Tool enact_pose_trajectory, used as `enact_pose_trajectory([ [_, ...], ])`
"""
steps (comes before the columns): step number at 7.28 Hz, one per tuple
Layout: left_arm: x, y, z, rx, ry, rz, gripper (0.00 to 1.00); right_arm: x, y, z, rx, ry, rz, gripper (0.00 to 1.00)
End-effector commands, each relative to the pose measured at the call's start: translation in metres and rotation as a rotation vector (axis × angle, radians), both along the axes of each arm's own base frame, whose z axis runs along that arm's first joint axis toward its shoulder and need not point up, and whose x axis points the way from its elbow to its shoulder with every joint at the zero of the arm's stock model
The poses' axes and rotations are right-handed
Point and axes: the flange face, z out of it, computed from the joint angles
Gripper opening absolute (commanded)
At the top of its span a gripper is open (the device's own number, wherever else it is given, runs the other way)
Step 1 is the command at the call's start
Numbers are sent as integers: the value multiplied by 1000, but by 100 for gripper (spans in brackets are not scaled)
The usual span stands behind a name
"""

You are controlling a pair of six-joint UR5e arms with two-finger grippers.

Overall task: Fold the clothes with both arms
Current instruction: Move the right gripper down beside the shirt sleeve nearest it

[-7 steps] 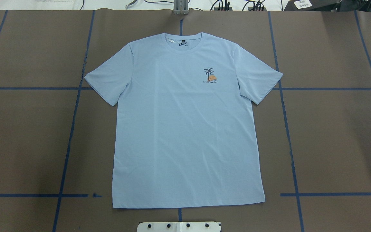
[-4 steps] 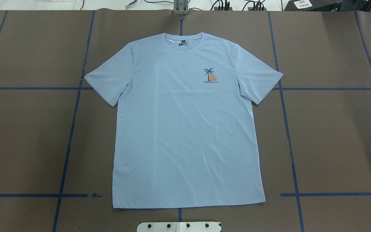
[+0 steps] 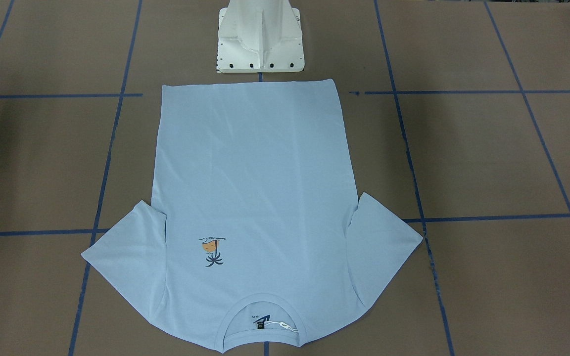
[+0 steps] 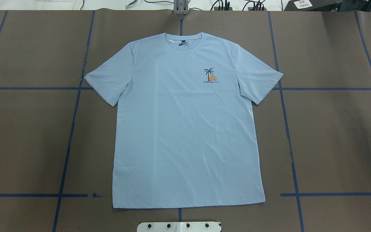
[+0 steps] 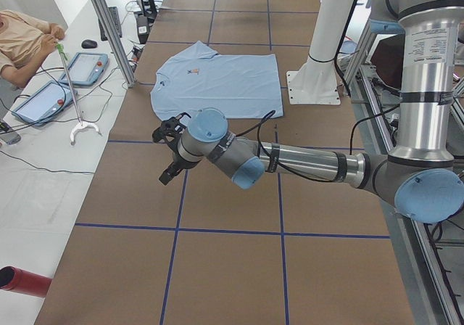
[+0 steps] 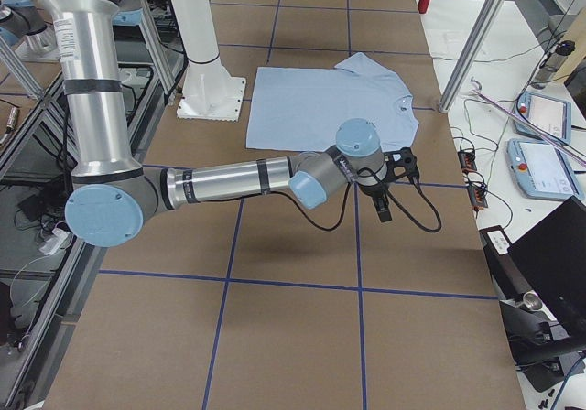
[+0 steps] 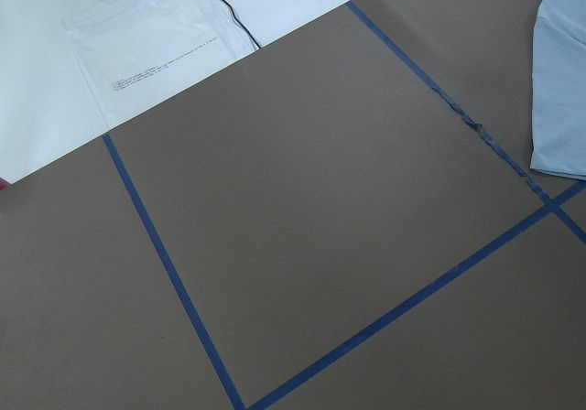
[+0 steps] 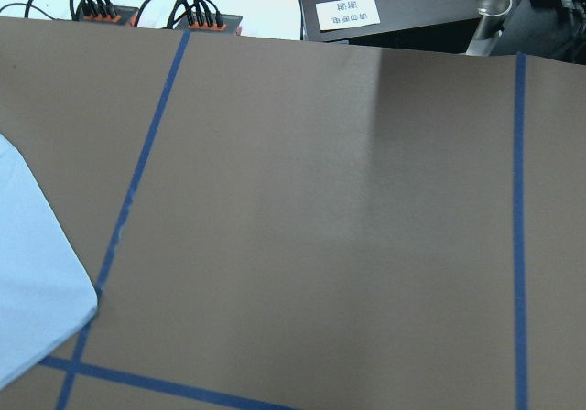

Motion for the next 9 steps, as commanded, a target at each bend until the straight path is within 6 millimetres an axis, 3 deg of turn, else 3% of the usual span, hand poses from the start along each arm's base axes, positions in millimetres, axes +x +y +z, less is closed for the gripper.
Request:
enact_pose_trajectory([
  [1,0,1,-3,8,3,1,100,-122,-21,-49,-30,-69,93,99],
  [3,0,0,-2,7,2,2,100,-242,-25,-47,-7,-102,191,93],
  [4,0,0,-2,7,2,2,100,-275,-23,-36,-15,-81,217,87],
  [7,0,0,0,4,2,2,100,-312,-10,-1,-29,-8,229,77],
  [9,0,0,-1,6,2,2,100,-324,-6,5,-27,11,228,71],
])
